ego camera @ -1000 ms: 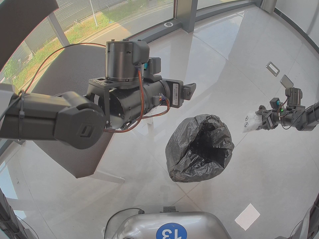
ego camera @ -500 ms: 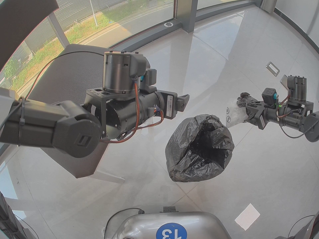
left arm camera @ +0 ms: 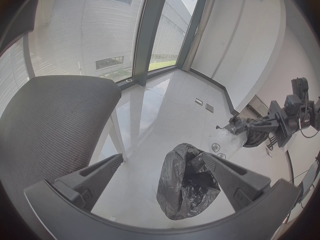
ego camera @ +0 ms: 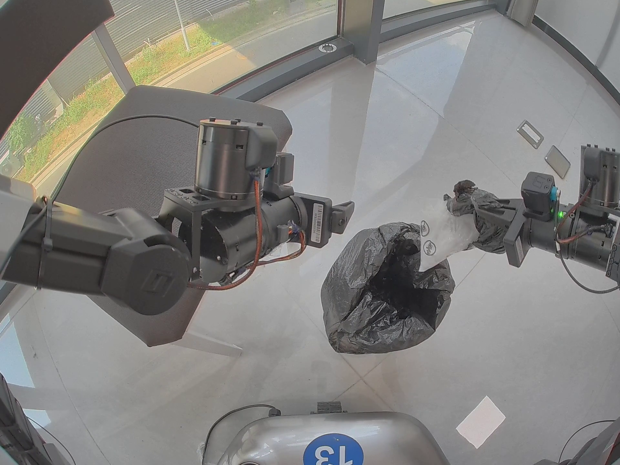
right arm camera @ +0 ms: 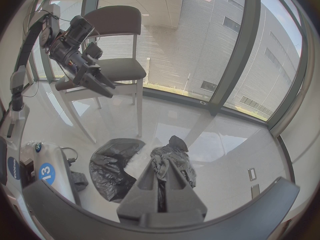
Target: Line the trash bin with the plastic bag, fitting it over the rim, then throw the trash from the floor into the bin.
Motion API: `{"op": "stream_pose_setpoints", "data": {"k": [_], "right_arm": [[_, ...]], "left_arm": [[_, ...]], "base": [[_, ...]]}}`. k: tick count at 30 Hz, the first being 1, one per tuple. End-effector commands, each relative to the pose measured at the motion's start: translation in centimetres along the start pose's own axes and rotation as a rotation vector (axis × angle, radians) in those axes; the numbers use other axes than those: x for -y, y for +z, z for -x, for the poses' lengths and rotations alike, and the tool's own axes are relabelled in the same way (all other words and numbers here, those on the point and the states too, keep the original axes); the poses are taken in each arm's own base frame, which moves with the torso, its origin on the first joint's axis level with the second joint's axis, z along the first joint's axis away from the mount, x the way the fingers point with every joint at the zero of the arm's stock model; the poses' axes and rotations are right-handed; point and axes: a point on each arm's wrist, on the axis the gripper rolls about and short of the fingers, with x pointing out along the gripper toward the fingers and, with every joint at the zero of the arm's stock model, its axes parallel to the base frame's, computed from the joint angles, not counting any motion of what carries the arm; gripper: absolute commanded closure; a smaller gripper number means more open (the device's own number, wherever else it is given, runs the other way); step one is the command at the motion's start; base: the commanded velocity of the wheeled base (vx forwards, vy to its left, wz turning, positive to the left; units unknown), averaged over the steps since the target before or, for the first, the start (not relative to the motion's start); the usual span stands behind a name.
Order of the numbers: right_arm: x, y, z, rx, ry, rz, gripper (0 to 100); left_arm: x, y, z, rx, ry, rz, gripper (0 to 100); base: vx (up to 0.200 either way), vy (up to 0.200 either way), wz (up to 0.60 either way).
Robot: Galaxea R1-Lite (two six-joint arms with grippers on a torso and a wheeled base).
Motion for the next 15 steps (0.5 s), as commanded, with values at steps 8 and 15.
{"op": "stream_pose_setpoints", "data": {"k": [8, 15], "right_arm": [[-2.5, -3.7, -2.8, -0.141, 0.126, -0.031, 100], [-4.3, -4.4, -4.9, -0.172, 0.203, -0.027, 100]], "left_arm": [[-0.9, 0.2, 1.5, 0.007, 0.016, -0.001, 0], [-1.2, 0.3, 1.9, 0.009, 0.023, 0.001, 0]], "base": [[0.0, 0.0, 0.0], [0.0, 0.0, 0.0]]}}
